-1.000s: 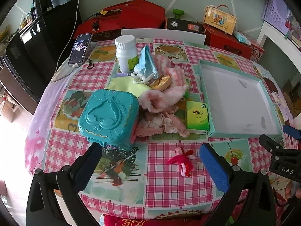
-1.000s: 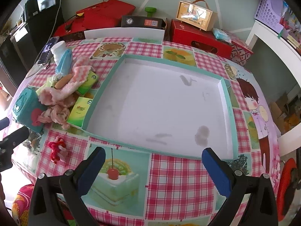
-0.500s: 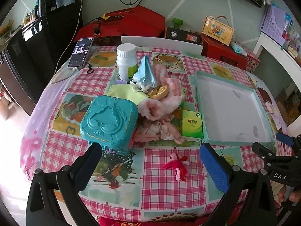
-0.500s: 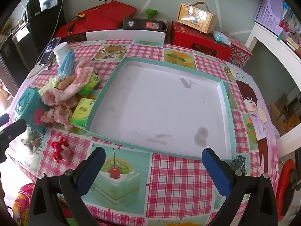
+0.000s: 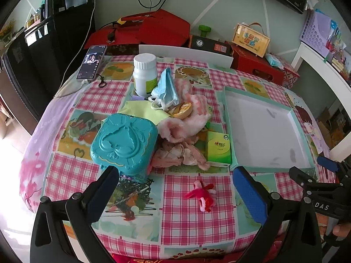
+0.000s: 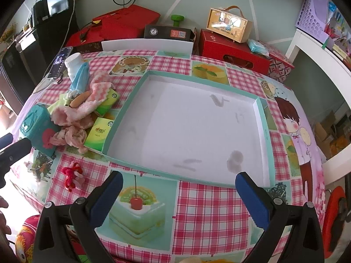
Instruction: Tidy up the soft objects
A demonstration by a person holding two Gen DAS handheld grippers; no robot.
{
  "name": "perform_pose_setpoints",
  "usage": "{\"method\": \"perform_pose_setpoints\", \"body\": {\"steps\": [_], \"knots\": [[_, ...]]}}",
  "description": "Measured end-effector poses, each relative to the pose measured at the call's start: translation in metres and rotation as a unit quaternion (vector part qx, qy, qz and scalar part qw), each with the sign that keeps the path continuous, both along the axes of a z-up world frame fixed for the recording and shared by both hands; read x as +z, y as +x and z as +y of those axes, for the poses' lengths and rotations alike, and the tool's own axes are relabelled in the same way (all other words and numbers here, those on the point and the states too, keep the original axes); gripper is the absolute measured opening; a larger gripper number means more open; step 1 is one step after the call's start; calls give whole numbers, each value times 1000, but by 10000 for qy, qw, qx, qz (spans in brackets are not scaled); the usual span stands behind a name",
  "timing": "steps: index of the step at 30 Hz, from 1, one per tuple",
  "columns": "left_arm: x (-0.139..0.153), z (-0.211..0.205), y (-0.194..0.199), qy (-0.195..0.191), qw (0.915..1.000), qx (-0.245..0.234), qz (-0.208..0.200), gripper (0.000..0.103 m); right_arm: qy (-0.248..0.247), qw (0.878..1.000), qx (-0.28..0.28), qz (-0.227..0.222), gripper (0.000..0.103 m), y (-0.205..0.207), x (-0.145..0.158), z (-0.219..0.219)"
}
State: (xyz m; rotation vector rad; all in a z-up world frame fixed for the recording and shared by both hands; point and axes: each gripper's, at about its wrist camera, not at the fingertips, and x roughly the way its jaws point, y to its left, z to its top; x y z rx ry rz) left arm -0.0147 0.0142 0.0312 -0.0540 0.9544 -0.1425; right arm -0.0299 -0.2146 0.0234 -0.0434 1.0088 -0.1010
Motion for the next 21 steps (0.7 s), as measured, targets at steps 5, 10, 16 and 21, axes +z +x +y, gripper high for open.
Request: {"method": "perform_pose_setpoints", "body": {"steps": [5,10,16,21], "knots": [[1,1,0,49,10000,33,-48,103,16,10000,-6,-5,103,-1,0,-1],[1,2,0,42,9999,68,-60,103,16,10000,8,-17,103,-1,0,-1],[2,2,0,24,9999,59,-85,103,-36,10000,80,-32,103,-1,0,2],[2,1,0,19,9999,64,-92,103,-82,9999,135,19,103,0,-2,4]]}}
